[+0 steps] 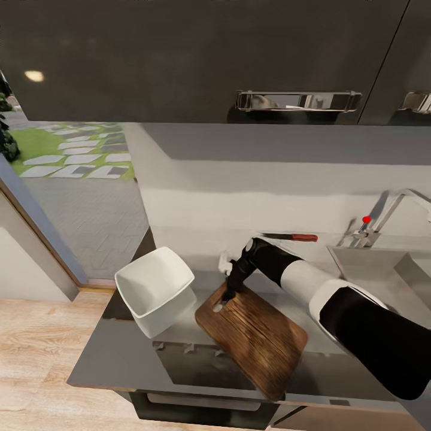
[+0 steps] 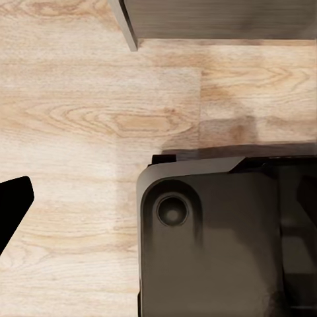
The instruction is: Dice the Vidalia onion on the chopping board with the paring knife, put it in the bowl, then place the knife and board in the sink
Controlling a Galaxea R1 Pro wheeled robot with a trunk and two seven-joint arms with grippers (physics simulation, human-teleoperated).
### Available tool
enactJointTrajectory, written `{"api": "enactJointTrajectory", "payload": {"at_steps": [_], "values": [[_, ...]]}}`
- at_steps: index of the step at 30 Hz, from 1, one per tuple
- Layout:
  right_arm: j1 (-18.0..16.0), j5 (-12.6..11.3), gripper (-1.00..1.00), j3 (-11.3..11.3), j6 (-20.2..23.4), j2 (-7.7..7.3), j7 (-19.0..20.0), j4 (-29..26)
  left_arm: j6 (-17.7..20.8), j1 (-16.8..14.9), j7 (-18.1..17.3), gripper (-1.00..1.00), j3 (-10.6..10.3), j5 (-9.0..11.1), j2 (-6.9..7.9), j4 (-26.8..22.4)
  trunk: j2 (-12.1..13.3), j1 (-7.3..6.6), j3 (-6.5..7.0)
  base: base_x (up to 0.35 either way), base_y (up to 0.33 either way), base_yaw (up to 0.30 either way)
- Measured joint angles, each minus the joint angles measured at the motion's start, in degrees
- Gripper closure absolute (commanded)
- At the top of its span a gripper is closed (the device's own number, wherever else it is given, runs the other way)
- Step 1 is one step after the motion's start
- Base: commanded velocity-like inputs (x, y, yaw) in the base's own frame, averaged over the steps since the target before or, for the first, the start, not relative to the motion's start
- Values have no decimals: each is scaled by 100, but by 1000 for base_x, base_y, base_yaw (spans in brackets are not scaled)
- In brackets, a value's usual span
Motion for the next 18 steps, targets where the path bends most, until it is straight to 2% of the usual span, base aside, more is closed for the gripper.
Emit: {"api": "enactJointTrajectory", "payload": {"at_steps": [7,18], "values": [[2,1,-100,16,3,79,-6,0,0,0,-6,-100,-2,-2,-21,-2,0,0,0,0,0,0],[2,1,-100,18,4,90,-9,0,0,0,-5,-100,-2,-2,-31,0,0,0,0,0,0,0]]}}
